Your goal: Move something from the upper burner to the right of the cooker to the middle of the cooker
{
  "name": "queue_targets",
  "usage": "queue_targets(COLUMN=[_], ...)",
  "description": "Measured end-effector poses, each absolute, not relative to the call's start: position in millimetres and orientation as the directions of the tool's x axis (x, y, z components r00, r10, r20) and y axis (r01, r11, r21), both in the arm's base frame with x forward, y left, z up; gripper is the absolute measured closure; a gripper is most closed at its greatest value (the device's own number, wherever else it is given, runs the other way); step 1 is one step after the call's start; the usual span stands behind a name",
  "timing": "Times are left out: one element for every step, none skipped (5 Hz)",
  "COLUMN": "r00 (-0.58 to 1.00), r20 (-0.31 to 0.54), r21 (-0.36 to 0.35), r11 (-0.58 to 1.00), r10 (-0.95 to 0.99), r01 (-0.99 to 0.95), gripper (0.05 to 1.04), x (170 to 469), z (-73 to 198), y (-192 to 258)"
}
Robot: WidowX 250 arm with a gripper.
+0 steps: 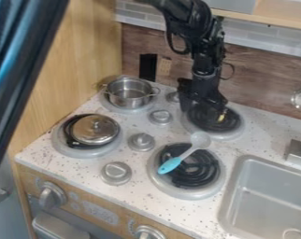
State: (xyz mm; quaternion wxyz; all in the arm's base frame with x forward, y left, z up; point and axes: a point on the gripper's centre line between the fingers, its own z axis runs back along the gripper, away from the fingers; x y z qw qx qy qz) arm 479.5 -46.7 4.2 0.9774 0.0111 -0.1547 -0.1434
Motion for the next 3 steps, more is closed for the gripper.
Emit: queue_targets(r00=[0.91, 0.914, 0.899], r20=[0.371, 0.385, 0.422], r21=[0.022, 0.036, 0.081], r11=[0.981, 0.991, 0.993], r10=[-0.187, -0.129, -0.115], r01=[0.193, 0.125, 0.089], gripper=[0.085, 0.085, 0.085], x=[496, 507, 517], z=[1, -15, -18], y=[-53, -52, -62])
